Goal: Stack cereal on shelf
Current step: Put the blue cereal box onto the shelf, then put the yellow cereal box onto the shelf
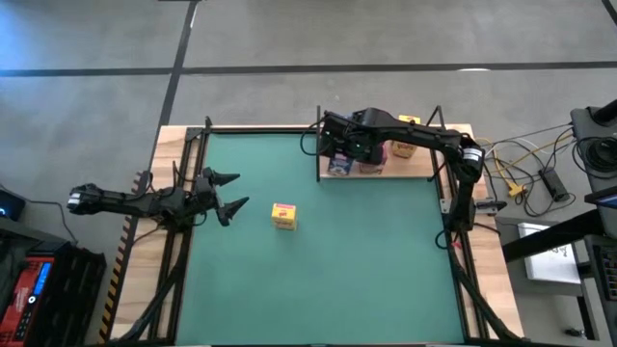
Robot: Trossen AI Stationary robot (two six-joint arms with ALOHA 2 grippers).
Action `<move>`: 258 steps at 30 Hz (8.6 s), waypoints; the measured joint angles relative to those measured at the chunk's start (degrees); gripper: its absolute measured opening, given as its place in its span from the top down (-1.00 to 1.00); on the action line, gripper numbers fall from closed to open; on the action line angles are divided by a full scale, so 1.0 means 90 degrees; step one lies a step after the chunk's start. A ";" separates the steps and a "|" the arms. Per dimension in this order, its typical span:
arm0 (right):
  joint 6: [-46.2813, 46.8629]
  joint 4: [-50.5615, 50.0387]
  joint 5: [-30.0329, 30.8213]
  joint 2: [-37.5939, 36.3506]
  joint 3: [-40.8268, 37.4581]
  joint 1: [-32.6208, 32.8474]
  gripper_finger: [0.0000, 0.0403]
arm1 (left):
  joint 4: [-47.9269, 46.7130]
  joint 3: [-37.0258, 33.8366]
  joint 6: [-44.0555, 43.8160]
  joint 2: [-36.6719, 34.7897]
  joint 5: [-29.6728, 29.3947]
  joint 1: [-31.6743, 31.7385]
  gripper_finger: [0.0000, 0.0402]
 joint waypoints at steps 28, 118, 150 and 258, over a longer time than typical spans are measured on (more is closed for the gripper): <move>-0.0428 -0.0435 0.0172 0.0027 0.0126 0.0000 -0.84 | 0.0000 0.0000 0.0001 0.0000 0.0001 0.0001 -0.99; 0.1365 0.1444 -0.0554 0.1142 0.0787 0.2466 -0.99 | 0.0005 0.0000 0.0000 0.0004 -0.0001 0.0001 -0.99; -0.0049 0.3539 -0.0830 0.1843 0.0791 0.2506 -0.99 | 0.0001 0.0000 -0.0001 0.0050 0.0000 -0.0002 -0.99; -0.2106 0.0032 0.0171 0.1389 0.0789 0.2484 0.30 | 0.0002 0.0000 -0.0001 0.0165 0.0000 0.0000 -0.99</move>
